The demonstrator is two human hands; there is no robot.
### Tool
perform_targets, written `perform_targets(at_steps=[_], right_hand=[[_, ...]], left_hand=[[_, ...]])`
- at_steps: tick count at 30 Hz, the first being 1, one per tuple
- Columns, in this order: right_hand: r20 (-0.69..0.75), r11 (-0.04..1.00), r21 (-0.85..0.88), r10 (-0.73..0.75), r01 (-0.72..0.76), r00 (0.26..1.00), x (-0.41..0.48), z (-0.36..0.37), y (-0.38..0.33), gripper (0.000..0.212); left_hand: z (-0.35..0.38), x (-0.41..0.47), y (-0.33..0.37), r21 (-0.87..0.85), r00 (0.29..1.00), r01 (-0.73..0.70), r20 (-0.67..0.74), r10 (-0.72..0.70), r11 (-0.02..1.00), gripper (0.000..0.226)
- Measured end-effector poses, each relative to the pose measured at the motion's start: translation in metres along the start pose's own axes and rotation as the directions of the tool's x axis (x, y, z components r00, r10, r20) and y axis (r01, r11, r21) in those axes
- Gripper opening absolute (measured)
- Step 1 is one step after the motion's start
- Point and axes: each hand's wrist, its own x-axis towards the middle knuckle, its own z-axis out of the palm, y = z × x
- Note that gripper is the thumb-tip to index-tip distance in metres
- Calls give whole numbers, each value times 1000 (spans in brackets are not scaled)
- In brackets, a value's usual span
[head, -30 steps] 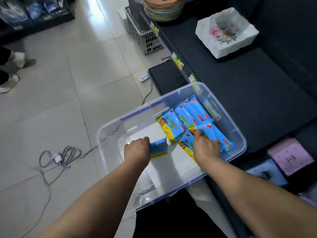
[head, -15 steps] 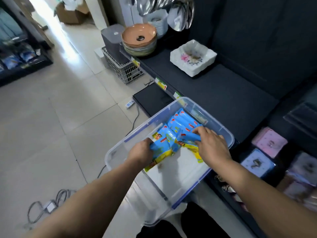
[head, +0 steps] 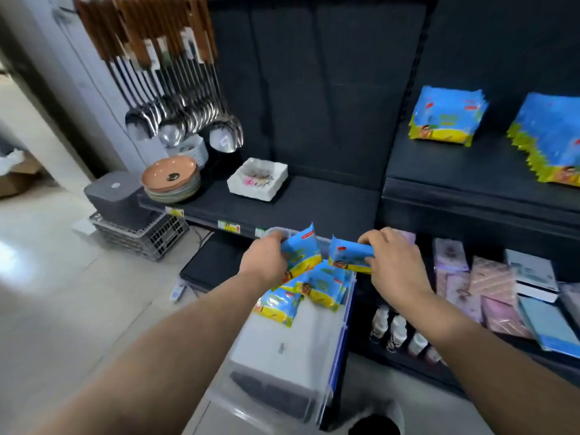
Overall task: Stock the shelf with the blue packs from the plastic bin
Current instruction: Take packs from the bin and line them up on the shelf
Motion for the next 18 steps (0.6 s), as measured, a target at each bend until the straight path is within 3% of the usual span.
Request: perform_targets(at_steps=[6, 10, 18], right_hand=[[-133, 978, -117, 155, -171, 979, -7, -63, 38, 42], [-167, 961, -106, 235, -255, 958, -9, -91, 68, 39], [-257, 961, -111, 219, -254, 941, 7, -131, 140, 34]], left_hand=[[-24, 17, 79, -18, 977, -209, -45, 208, 978, 29], [-26, 24, 132, -35, 941, -321, -121, 315, 946, 28], [-20, 47, 233, 4, 861, -434, -294, 416, 901, 30]])
